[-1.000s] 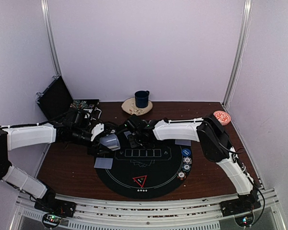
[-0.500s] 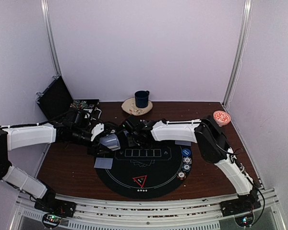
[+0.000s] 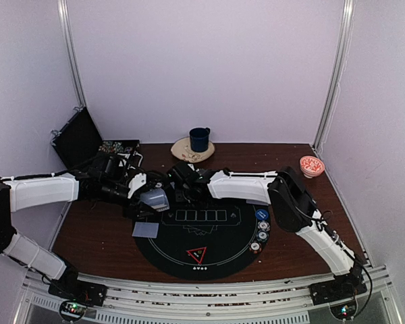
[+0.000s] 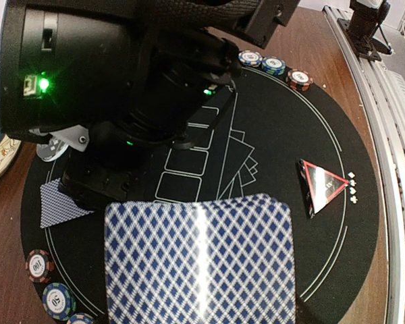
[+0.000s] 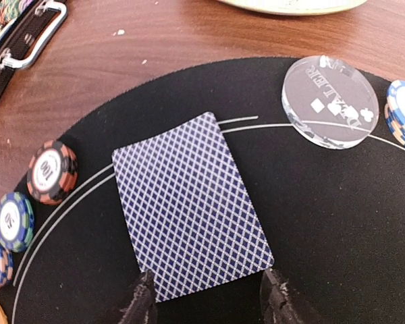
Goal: Distribute texas hold em gaming equipment
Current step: Move the poker card to the dealer area.
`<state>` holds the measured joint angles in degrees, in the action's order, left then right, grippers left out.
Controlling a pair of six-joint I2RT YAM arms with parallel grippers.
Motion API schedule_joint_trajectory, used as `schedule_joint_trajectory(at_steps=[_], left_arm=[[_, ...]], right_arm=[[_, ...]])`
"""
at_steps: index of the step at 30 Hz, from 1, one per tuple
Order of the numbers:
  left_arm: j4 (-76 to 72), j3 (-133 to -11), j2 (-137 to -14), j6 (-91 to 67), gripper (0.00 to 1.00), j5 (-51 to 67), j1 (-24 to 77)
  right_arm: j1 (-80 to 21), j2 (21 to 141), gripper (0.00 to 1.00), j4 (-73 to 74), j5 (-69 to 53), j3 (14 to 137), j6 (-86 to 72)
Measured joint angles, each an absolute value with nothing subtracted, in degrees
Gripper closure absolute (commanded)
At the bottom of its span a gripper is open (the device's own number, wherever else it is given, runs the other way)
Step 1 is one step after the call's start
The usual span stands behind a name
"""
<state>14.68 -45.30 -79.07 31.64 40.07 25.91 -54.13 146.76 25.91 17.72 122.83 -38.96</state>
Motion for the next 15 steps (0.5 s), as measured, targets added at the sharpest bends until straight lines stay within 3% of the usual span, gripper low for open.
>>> schedule_joint_trajectory(at_steps=[9,13,15], left_arm=[[14.7,-45.3,-79.1,31.6,0.97,40.1,25.9],[14.7,-45.3,-79.1,31.6,0.97,40.1,25.9],[14.7,-45.3,-79.1,31.6,0.97,40.1,25.9]], right_arm=[[-54.1,142.7,0.21,23.4,20.9,115.6,-34.1],[-54.2,140.4,0.20,23.3,20.9,114.1,-29.0],[-54.2,139.6,0.25,23.2,20.7,114.0,-25.7]])
